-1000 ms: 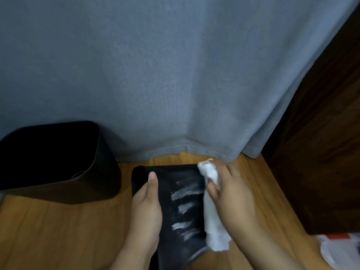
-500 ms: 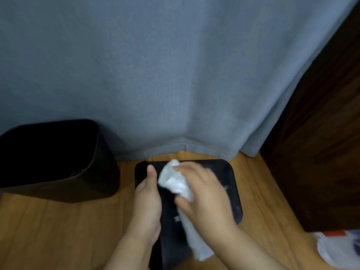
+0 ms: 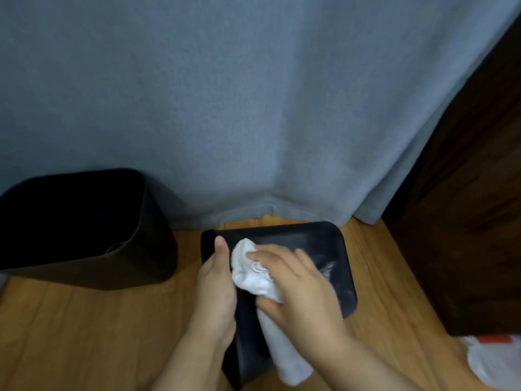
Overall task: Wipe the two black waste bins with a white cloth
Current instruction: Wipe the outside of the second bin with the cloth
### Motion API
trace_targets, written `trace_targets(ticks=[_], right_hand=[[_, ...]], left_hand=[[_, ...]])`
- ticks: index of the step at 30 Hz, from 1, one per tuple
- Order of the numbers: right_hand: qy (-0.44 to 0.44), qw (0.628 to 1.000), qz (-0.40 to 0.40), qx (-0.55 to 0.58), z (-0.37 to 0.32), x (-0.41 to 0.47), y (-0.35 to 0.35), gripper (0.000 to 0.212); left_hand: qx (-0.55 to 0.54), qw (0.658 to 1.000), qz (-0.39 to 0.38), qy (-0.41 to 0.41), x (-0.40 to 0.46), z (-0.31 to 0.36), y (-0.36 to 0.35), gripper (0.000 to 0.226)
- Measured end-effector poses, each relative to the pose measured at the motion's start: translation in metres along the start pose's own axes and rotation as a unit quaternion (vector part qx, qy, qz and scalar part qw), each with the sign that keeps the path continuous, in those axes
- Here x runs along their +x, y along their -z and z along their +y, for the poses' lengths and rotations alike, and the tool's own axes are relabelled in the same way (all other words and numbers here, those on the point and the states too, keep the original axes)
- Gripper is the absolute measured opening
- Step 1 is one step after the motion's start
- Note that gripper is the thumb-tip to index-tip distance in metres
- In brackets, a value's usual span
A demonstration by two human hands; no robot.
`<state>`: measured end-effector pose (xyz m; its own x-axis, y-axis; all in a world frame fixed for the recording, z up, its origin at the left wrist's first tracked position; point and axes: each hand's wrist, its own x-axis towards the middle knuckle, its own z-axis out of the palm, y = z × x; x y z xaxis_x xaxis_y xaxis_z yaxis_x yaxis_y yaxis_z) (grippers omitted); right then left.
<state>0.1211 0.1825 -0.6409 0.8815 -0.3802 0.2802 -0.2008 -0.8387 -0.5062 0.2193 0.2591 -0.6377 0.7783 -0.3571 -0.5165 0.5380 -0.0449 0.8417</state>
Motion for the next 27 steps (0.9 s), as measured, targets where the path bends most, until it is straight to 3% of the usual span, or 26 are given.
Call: trace_targets(ticks=[2, 6, 10, 13, 15, 18, 19, 25, 27], right_hand=[[-0.053, 0.998, -0.002, -0.025, 0.032, -0.004, 0.001, 0.060], [-0.204, 0.977, 0.041, -0.036, 0.074, -0.007, 0.006, 0.045], [-0.081, 0.996, 0.017, 0.022, 0.003, -0.003, -0.003, 0.055], [-0.011, 1.000, 0.005, -0.017, 0.008, -0.007, -0.003, 0.059], [-0.075, 0.995, 0.017, -0.056, 0.046, -0.012, -0.008, 0.060], [-0.244, 0.964, 0.100, -0.031, 0.085, -0.014, -0.015, 0.020], [-0.255, 0.960, 0.109, -0.023, 0.083, -0.011, -0.018, 0.023], [-0.031, 0.999, 0.027, -0.017, 0.005, -0.002, -0.009, 0.063], [-0.052, 0.998, 0.022, -0.033, 0.025, -0.001, -0.017, 0.064]], left_hand=[[-0.019, 1.000, -0.008, 0.009, 0.002, 0.001, 0.001, 0.049], [-0.030, 1.000, 0.005, -0.003, 0.005, 0.004, -0.004, 0.047], [-0.008, 0.999, 0.026, -0.023, 0.012, 0.004, -0.008, 0.049], [-0.016, 0.999, 0.031, -0.008, 0.016, 0.003, -0.004, 0.051], [-0.029, 0.999, 0.027, -0.005, 0.016, 0.005, -0.003, 0.051], [-0.030, 1.000, 0.005, 0.007, 0.014, 0.008, -0.005, 0.048], [-0.028, 1.000, 0.002, 0.004, 0.014, 0.008, -0.007, 0.048], [-0.009, 1.000, 0.025, 0.006, 0.022, 0.007, -0.007, 0.045], [-0.020, 1.000, 0.023, 0.004, 0.023, 0.006, -0.004, 0.050]])
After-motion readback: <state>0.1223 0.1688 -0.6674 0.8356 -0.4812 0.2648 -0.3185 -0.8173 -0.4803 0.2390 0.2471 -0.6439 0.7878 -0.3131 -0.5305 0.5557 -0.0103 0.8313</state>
